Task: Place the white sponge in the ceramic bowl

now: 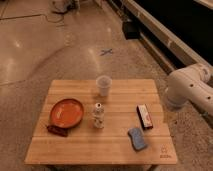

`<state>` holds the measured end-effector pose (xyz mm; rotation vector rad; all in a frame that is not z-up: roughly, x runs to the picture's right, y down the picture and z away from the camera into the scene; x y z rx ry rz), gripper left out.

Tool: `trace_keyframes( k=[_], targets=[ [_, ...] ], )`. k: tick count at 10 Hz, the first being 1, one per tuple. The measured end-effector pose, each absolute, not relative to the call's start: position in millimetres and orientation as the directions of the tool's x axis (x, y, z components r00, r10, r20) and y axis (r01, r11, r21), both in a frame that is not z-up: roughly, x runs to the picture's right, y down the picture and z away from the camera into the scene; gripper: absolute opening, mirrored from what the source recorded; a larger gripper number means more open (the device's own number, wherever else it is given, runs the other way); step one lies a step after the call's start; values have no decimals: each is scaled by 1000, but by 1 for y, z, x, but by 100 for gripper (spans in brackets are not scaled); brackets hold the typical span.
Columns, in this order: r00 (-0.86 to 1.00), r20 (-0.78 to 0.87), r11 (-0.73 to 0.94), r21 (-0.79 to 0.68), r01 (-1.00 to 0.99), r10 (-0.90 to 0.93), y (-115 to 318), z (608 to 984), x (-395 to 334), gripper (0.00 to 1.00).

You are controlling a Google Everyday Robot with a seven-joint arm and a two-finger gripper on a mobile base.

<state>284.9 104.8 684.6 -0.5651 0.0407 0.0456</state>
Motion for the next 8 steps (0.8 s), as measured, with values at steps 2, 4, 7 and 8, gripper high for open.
trace_keyframes(
  k=[2, 4, 7, 8],
  targets=[
    [998, -51, 844, -534, -54, 31, 105, 685, 285, 65],
    [999, -34, 849, -528, -13, -6, 105, 687, 284, 65],
    [973, 134, 835, -500, 231, -188, 118, 707, 243, 65],
    [948, 196, 821, -475, 316, -251, 126, 714, 228, 65]
  ],
)
